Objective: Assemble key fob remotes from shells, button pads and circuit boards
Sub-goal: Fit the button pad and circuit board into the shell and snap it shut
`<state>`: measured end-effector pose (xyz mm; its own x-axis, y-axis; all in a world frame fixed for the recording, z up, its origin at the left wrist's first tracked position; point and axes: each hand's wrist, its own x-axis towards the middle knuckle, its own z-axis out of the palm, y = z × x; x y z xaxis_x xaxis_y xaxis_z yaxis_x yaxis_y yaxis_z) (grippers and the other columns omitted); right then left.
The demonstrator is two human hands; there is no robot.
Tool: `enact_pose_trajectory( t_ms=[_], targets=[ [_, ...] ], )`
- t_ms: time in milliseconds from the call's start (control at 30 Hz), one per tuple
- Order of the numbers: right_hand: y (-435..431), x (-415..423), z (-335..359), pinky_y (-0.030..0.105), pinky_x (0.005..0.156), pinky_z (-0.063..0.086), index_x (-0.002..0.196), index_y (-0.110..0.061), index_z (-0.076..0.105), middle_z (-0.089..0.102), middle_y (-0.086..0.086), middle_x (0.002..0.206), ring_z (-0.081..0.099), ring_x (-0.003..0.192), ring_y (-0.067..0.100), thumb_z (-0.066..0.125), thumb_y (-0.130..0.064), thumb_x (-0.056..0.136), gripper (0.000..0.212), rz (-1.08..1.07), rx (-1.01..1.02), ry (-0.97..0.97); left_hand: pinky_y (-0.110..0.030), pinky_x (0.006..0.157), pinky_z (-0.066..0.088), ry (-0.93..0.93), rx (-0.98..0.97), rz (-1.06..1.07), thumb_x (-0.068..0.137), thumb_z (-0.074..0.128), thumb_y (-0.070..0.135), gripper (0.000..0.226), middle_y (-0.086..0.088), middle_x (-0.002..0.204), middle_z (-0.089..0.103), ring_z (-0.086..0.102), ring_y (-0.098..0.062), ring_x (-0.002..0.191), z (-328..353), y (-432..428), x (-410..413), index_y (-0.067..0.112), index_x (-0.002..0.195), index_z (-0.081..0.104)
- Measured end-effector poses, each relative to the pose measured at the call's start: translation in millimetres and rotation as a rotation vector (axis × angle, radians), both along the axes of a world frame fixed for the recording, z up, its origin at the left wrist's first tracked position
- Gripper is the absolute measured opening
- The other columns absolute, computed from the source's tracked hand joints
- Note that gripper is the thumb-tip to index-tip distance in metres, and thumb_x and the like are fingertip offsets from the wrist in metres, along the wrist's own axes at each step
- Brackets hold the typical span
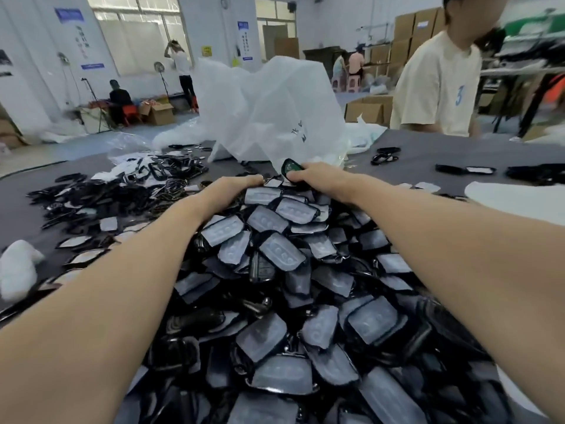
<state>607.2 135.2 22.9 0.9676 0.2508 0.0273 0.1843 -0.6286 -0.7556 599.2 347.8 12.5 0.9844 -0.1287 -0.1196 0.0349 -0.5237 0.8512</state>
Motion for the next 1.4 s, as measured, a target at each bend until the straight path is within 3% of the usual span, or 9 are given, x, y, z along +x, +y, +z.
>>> enact_pose_trajectory(
  t_ms=[67,200,300,567,733,867,1100,1233,1400],
  targets=[
    [-9,-20,5,0.028,0.098,0.041,0.127,0.005,0.059,0.062,0.019,0.130,0.057,0.120,0.033,0.050,-0.029,0.104,0.041,0.016,-0.020,0.025,-0.003,0.060,0.046,-0.065,0.040,-0.033,0.096,0.059,0.043,0.021,0.012,0.092,0.076,0.070,0.005,0.073,2,-8,-15,0.027,0.095,0.074],
    [-26,-61,14,0.031,0.095,0.043,0.127,0.006,0.059,0.058,0.025,0.134,0.054,0.124,0.038,0.045,-0.029,0.107,0.043,0.034,-0.110,0.068,-0.014,0.104,0.028,-0.152,0.231,-0.155,0.105,0.045,0.025,0.031,0.000,0.143,0.053,0.046,-0.015,0.134,11,-29,-58,0.025,0.134,0.058],
    [-40,-94,19,0.033,0.098,0.042,0.133,0.000,0.058,0.058,0.021,0.138,0.053,0.127,0.035,0.046,-0.037,0.106,0.047,-0.014,-0.130,0.093,-0.011,0.099,0.027,-0.158,0.229,-0.221,0.104,0.047,0.018,0.029,0.000,0.141,0.056,0.048,-0.014,0.131,11,-40,-84,0.022,0.129,0.062],
    [-80,-175,11,0.018,0.093,0.022,0.156,-0.009,0.030,0.030,0.005,0.163,0.030,0.147,0.020,0.049,-0.038,0.105,0.061,-0.129,-0.008,0.130,-0.042,0.117,0.032,-0.111,0.175,-0.192,0.068,0.060,0.066,0.058,0.001,0.134,0.063,0.053,-0.020,0.128,15,-65,-137,0.029,0.111,0.072],
    [-89,-215,23,0.038,0.099,0.044,0.133,0.003,0.051,0.058,0.022,0.136,0.056,0.121,0.034,0.048,-0.035,0.106,0.047,-0.179,0.035,0.077,-0.033,0.103,0.043,-0.215,0.230,-0.121,0.095,0.048,0.063,0.040,0.007,0.113,0.070,0.060,-0.016,0.112,26,-72,-151,0.035,0.104,0.076],
    [-97,-232,36,0.034,0.069,0.049,0.112,-0.006,0.058,0.072,0.009,0.099,0.062,0.081,0.025,0.050,-0.035,0.105,0.031,-0.230,0.047,-0.023,-0.029,0.077,0.046,-0.385,0.309,-0.106,0.102,0.043,0.050,0.041,0.004,0.074,0.068,0.062,-0.020,0.083,47,-70,-163,0.027,0.096,0.075],
    [-135,-289,54,0.020,0.055,0.047,0.095,-0.015,0.054,0.070,0.002,0.091,0.064,0.065,0.013,0.045,-0.020,0.107,0.015,-0.332,0.214,-0.059,-0.028,0.086,0.044,-0.306,0.813,-0.408,0.095,0.063,0.043,0.034,-0.001,0.112,0.068,0.060,-0.018,0.097,70,-91,-209,0.020,0.119,0.069],
    [-156,-327,53,0.023,0.055,0.047,0.110,-0.008,0.054,0.067,0.005,0.093,0.063,0.064,0.014,0.043,-0.014,0.108,0.013,-0.397,0.256,-0.057,-0.032,0.095,0.041,-0.316,0.873,-0.343,0.094,0.066,0.037,0.052,-0.013,0.132,0.055,0.053,-0.031,0.119,60,-100,-224,0.014,0.139,0.051],
    [-185,-373,53,0.023,0.053,0.047,0.104,-0.012,0.054,0.068,0.006,0.097,0.064,0.067,0.016,0.044,-0.015,0.108,0.011,-0.477,0.239,-0.052,-0.032,0.096,0.042,-0.333,0.907,-0.305,0.098,0.059,0.040,0.036,-0.013,0.137,0.055,0.051,-0.031,0.126,51,-104,-228,0.017,0.125,0.060]
  ],
)
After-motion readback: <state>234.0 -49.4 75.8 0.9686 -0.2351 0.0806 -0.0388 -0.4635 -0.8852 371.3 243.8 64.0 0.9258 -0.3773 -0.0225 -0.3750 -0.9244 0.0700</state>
